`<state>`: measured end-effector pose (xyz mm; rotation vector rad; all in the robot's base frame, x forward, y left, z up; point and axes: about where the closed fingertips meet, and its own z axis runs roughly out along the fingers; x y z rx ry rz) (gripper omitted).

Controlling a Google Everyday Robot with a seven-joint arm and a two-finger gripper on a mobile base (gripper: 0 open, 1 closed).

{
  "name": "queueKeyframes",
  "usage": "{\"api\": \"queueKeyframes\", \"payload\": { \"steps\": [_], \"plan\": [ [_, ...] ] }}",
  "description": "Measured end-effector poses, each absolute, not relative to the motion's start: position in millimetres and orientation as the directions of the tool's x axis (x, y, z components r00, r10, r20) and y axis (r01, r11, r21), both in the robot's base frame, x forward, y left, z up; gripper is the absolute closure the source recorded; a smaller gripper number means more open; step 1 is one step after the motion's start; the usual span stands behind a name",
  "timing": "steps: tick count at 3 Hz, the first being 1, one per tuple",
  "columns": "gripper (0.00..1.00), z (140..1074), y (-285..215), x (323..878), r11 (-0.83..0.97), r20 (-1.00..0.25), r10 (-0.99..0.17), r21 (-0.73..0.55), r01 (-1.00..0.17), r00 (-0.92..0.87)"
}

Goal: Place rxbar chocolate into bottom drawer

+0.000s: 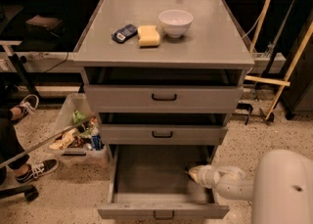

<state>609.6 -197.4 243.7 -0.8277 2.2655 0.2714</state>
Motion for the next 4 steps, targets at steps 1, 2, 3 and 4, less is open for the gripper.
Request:
{"api": "queueKeyframes", "payload": {
  "steps": [1, 2, 3, 4],
  "plan": [
    [1.00, 235.1, -209.5, 606.3, 0.794, -0.684, -0.444, -0.001, -0.608, -0.579],
    [0.89, 237.2, -207.8, 608.0, 0.791, -0.684, -0.451, -0.008, -0.612, -0.574],
    [0.67, 237.2, -207.8, 608.0, 0.791, -0.684, -0.451, -0.008, -0.612, -0.574],
    [0.43, 237.2, -207.8, 608.0, 0.791, -0.684, -0.451, -0.008, -0.612, -0.574]
  ]
}}
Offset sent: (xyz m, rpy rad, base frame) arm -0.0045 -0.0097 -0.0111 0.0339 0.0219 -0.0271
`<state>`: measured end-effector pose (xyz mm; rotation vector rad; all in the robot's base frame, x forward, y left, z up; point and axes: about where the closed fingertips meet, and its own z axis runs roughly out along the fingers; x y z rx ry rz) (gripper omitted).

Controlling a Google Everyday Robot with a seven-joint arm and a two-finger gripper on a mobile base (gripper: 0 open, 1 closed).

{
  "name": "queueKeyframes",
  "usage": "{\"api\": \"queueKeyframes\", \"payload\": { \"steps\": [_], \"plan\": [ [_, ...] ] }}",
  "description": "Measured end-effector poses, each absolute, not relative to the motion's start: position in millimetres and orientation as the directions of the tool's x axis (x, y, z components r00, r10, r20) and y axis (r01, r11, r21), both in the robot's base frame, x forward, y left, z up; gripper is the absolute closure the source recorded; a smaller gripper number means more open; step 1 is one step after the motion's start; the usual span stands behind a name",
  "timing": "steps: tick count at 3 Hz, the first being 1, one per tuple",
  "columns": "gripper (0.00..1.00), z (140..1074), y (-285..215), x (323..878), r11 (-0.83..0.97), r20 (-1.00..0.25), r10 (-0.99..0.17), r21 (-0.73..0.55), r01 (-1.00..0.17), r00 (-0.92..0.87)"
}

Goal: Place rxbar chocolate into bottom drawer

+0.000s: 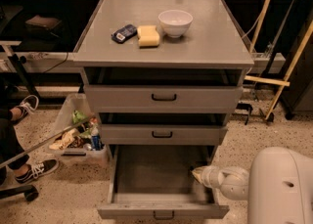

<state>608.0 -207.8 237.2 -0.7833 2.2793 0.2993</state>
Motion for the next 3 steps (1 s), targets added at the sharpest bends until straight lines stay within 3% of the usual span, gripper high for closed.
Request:
{"api": "queueKeyframes", "payload": {
  "steps": [2, 3],
  "plan": [
    [0.00, 237.2, -207.7, 608.0, 0.791, -0.684, -0.451, -0.008, -0.612, -0.574],
    [0.00, 237.2, -207.7, 608.0, 0.791, -0.684, -0.451, -0.008, -0.612, -0.574]
  ]
}}
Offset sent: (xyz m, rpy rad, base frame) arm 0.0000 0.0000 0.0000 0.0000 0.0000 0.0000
